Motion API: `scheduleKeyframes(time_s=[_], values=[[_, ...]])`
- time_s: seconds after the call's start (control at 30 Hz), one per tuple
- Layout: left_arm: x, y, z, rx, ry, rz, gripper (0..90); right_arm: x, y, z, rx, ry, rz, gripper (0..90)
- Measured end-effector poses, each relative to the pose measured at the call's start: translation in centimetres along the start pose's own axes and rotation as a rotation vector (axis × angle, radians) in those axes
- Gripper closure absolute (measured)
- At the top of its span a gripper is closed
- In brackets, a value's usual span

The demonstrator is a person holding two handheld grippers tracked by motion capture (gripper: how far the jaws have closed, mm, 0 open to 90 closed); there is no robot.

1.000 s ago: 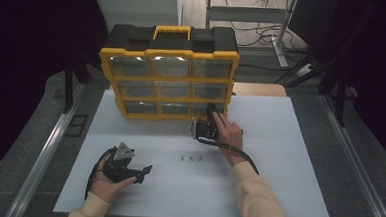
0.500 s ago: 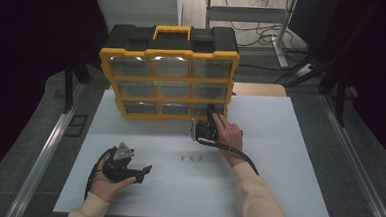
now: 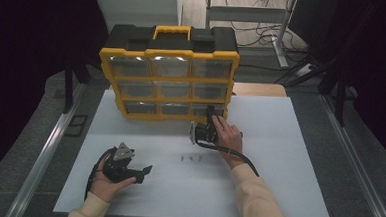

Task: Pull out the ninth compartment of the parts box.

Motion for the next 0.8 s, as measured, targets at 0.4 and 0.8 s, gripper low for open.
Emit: scheduleKeyframes(time_s=[0.4, 0.8], values=[[-0.01, 0.08, 0.01, -0.004, -0.001, 0.004, 12.1, -0.09, 0.09, -0.59, 0.004, 0.002, 0.009, 76.9], [-0.01, 0.04, -0.03, -0.004, 0.000, 0.002, 12.1, -0.11, -0.03, -0.96, 0.040, 0.008, 0.020, 76.5]])
Point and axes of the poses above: each handheld gripper's, and its own axes: z roughly forward along the jaws, x roughly out of its top, y roughly to its right, the point moved 9 cm from there along z, roughly forward along the jaws, and after that the axes turned 7 degrees about -y, right-handed, at the moved point
